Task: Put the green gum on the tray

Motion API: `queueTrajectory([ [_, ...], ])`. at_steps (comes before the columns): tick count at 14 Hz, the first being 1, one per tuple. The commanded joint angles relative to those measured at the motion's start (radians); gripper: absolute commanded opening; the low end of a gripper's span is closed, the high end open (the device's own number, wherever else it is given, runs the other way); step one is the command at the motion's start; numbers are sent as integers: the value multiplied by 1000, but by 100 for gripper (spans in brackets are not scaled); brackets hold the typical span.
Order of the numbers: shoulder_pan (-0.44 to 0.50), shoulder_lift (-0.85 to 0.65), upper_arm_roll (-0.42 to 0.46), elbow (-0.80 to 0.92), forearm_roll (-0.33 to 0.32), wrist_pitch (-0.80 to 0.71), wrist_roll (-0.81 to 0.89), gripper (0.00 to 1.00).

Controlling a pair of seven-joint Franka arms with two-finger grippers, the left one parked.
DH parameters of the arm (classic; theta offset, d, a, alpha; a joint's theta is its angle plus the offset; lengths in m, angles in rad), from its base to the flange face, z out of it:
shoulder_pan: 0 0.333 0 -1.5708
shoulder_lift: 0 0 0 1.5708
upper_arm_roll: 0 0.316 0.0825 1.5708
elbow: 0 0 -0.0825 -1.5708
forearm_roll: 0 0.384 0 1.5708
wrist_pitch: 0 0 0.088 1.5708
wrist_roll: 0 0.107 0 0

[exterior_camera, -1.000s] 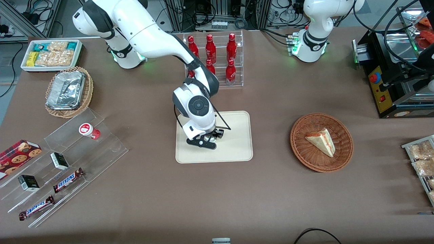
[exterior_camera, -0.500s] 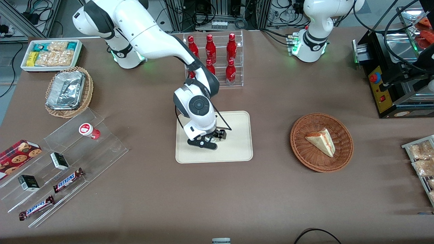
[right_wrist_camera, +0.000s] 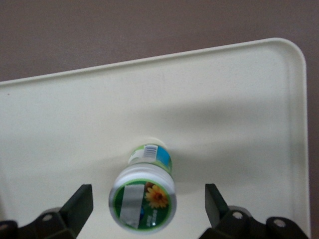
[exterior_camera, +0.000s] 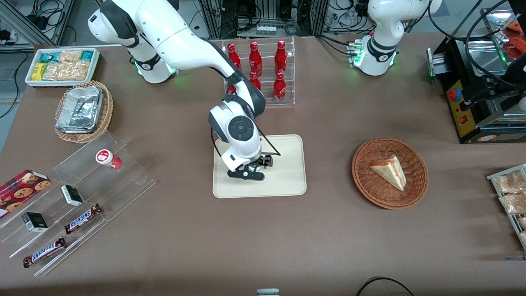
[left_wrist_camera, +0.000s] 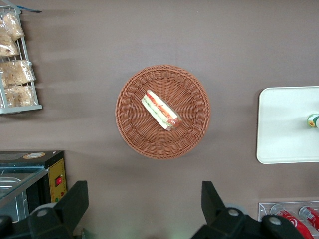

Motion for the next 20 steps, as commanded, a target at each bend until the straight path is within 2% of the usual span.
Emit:
queueTrajectory([
  [1, -46, -102, -1, -1, -8, -143, -107, 100],
  [5, -134, -214, -1, -1, -8, -359, -270, 100],
  [9, -253, -291, -1, -1, -7, -476, -469, 100],
  [14, -372, -325, -1, -1, -8, -528, -618, 100],
  [16, -416, -357, -1, -38, -17, -512, -626, 100],
  [18, -500, -391, 11, -76, -48, -489, -640, 100],
  [20, -600, -411, 60, -93, -48, -475, -692, 100],
])
